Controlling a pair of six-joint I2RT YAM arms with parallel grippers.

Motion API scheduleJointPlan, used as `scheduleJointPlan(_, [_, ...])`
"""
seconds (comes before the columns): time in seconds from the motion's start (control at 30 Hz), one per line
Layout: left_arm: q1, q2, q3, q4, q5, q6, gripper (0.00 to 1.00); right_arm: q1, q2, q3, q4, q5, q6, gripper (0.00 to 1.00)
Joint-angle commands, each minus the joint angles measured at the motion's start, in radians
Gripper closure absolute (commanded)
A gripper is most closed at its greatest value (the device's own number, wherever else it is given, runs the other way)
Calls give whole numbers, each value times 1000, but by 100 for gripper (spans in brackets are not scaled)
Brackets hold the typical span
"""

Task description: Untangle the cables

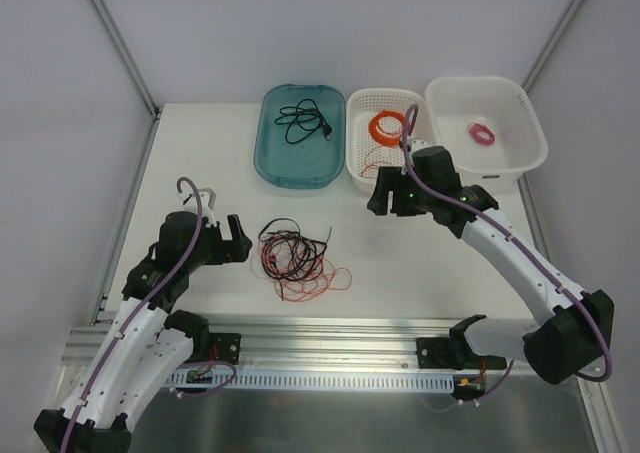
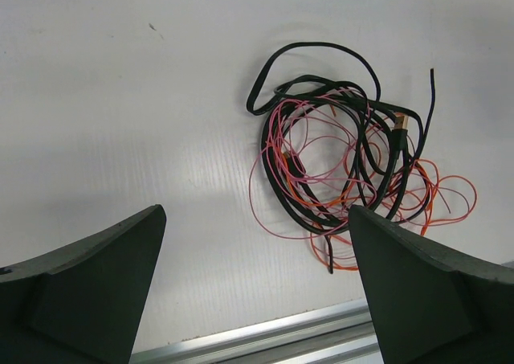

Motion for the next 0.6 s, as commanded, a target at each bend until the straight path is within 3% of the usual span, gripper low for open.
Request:
scheduleJointPlan(0.0, [-1,7,-2,22,50,13,1,61,-72,-141,99,-66,127,26])
scheduleJointPlan(0.27, [-1,4,-5,22,51,12,1,213,-42,-438,344,-145,318,40])
scheduleJointPlan(0.57, [-1,6,-6,22,51,6,1,281,107,-520,545,-157,402,52])
